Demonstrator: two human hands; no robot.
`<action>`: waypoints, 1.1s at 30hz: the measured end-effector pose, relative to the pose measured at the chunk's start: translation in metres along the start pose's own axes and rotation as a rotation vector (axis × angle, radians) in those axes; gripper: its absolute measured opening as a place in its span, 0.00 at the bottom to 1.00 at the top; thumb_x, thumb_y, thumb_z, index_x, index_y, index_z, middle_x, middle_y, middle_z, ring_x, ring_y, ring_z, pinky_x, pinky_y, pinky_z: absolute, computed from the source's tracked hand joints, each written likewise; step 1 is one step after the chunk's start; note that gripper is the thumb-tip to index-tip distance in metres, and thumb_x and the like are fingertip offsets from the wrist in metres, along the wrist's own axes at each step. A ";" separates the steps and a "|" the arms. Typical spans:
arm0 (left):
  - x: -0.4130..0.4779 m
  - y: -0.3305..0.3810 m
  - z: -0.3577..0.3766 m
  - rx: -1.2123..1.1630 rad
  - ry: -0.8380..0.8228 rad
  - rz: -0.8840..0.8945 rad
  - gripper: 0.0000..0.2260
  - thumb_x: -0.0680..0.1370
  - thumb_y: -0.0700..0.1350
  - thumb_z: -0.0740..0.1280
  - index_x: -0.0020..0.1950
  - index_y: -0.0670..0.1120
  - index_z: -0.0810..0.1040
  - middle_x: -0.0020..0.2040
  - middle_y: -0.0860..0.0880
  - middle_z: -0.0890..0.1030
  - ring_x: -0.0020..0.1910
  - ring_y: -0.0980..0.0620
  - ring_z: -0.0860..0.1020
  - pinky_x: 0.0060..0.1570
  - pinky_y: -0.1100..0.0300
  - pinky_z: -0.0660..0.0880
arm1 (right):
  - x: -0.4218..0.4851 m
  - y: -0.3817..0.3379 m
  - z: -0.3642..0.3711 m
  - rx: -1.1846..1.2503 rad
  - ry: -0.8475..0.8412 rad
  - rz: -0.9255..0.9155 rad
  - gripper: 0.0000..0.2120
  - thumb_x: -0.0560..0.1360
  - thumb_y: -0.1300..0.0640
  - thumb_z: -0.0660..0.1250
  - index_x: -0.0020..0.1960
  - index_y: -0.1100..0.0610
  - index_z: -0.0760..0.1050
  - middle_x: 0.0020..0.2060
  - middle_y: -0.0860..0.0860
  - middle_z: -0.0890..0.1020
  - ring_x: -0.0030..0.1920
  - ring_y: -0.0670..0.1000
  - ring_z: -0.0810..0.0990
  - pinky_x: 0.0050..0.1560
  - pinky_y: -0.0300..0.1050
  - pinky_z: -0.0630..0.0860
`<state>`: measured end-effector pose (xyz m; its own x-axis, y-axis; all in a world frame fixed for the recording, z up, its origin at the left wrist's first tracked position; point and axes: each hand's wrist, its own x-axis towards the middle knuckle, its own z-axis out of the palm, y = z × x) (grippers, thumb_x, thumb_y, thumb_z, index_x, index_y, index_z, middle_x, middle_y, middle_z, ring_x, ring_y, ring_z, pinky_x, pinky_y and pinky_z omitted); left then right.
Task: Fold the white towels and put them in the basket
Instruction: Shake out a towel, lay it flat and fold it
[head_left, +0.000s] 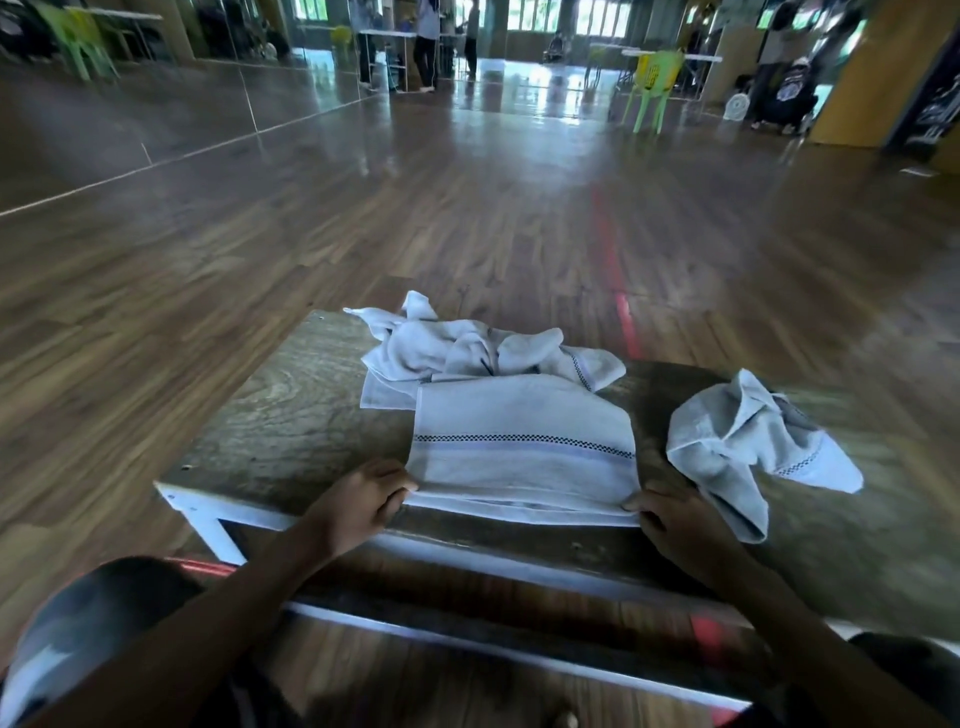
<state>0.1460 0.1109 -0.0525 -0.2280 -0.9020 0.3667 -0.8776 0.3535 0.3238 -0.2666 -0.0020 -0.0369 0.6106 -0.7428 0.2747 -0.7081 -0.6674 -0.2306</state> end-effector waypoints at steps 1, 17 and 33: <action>-0.002 0.003 -0.001 -0.008 0.003 0.023 0.11 0.75 0.44 0.59 0.48 0.45 0.81 0.45 0.49 0.80 0.46 0.55 0.76 0.48 0.63 0.71 | -0.005 0.002 -0.001 0.002 -0.023 -0.004 0.10 0.70 0.65 0.71 0.46 0.51 0.81 0.44 0.46 0.83 0.47 0.46 0.80 0.51 0.40 0.75; -0.014 0.011 -0.006 -0.036 -0.027 -0.029 0.18 0.76 0.53 0.59 0.55 0.46 0.83 0.52 0.52 0.81 0.54 0.58 0.75 0.55 0.66 0.69 | -0.027 0.008 -0.001 0.045 -0.113 -0.058 0.13 0.69 0.56 0.74 0.54 0.52 0.80 0.52 0.46 0.81 0.52 0.47 0.78 0.54 0.45 0.76; -0.022 0.013 -0.013 -0.017 0.005 0.046 0.14 0.76 0.47 0.61 0.54 0.48 0.83 0.52 0.54 0.84 0.52 0.60 0.80 0.50 0.62 0.78 | -0.039 0.001 -0.004 0.113 -0.040 0.005 0.08 0.71 0.62 0.72 0.48 0.52 0.81 0.47 0.44 0.82 0.49 0.44 0.79 0.49 0.45 0.78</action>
<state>0.1455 0.1390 -0.0450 -0.2660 -0.8834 0.3859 -0.8587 0.3990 0.3215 -0.2923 0.0265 -0.0441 0.6228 -0.7459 0.2362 -0.6677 -0.6641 -0.3364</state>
